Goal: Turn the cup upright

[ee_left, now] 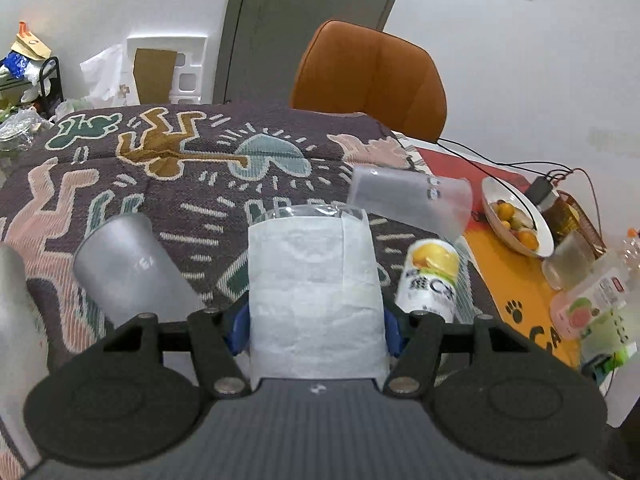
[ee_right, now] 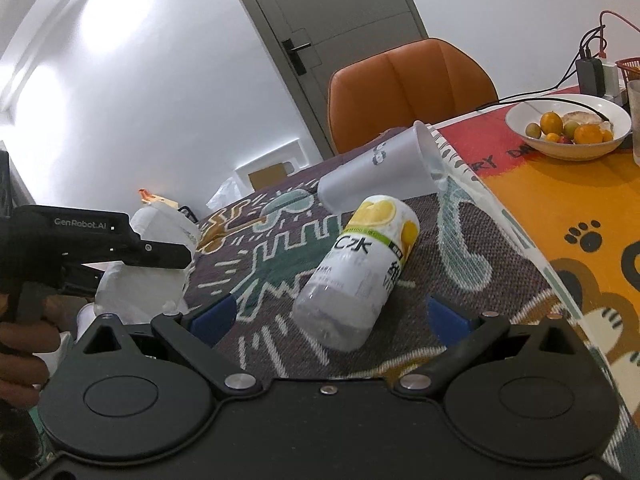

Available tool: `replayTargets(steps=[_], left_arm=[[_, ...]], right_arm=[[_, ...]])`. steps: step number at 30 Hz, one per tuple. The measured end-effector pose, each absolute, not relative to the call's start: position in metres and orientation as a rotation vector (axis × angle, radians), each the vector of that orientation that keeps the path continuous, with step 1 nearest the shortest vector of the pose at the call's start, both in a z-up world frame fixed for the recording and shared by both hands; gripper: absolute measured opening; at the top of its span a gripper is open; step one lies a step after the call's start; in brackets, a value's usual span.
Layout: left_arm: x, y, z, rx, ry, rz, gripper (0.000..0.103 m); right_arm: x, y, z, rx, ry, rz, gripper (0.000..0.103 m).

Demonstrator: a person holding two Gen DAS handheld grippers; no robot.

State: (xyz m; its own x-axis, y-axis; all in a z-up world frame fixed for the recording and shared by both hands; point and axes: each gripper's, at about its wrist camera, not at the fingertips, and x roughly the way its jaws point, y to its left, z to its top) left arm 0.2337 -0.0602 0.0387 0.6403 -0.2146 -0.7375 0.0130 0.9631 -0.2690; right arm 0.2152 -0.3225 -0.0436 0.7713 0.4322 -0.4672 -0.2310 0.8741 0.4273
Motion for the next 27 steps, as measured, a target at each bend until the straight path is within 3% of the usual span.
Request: replayTargets(steps=[27], left_arm=[[0.13,-0.046,-0.008,-0.233,0.919,-0.15,0.062]], right_arm=[[0.156,-0.307,-0.067,0.288,0.68,0.401,0.103]])
